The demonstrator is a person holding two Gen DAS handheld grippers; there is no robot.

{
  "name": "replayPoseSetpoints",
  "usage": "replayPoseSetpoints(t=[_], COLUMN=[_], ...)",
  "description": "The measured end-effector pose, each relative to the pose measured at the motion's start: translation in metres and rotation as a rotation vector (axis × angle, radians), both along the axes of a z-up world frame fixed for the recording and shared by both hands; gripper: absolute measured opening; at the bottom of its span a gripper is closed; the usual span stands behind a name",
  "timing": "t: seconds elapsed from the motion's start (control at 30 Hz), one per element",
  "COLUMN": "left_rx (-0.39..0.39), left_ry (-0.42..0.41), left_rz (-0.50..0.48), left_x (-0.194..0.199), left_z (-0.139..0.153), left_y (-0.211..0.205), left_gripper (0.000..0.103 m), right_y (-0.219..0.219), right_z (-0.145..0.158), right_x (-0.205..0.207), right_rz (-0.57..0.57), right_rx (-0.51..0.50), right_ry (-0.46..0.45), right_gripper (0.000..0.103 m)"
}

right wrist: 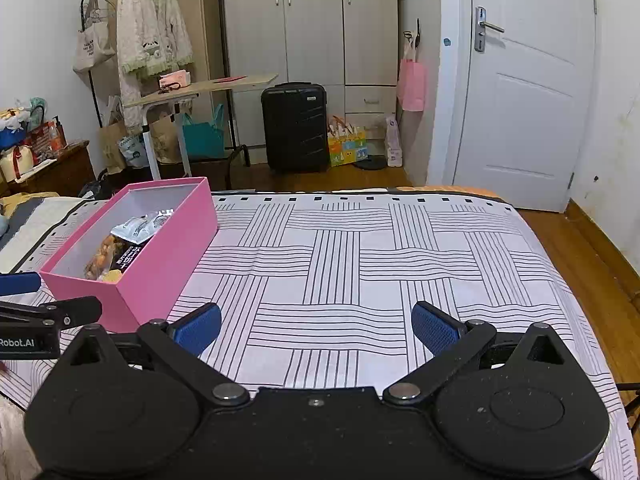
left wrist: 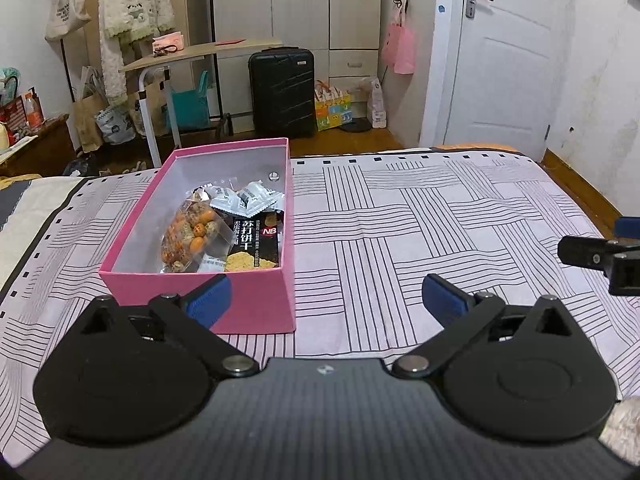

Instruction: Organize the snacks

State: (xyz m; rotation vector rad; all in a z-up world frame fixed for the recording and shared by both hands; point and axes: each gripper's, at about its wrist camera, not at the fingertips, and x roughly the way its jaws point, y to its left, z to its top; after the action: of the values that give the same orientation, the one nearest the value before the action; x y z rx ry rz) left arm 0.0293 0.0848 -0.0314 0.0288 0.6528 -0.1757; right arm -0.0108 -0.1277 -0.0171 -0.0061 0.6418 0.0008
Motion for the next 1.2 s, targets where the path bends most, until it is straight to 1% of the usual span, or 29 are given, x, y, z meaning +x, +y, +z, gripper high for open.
replayPoseSetpoints(t=[0.07,0.27,0.47,0.73,0.87,1.2], left_rx=[0.001,0.029,0.058,0.087,0.082,0.067], left_ry=[0.013,0.01,0.009,0.0,0.002,-0.025], left_rz=[-0.007,0.004,0.017,0.017,0.021,0.036], left_x=[0.0,-0.003,-0.004,-0.006,-0.006,-0.008], left_z=[0.001,0.008,0.012,0.012,0.012,0.014], left_y=[0.0,-0.003,-0.006,-0.011,-0.01,-0.007], left_gripper=[0.103,0.103,0.103,0.103,0.103,0.103], right_y=[0.001,-0.002,0.0,-0.003,-0.003,-0.006], right_z=[0.003,0.01,0.005,0.002,0.001,-0.001], right_x=[0.0,0.001,0.001,0.001,0.002,0.003], right_rz=[0.008,0.007,0.011,0.014,0.015,0.01], right_rx=[0.001,-0.006,-0.011,-0.01,-0.012,-0.014], right_ry=[0.009,0.036,0.062,0.074,0.08,0.089], right_gripper=[0.103,0.103,0.103,0.103,0.103,0.103])
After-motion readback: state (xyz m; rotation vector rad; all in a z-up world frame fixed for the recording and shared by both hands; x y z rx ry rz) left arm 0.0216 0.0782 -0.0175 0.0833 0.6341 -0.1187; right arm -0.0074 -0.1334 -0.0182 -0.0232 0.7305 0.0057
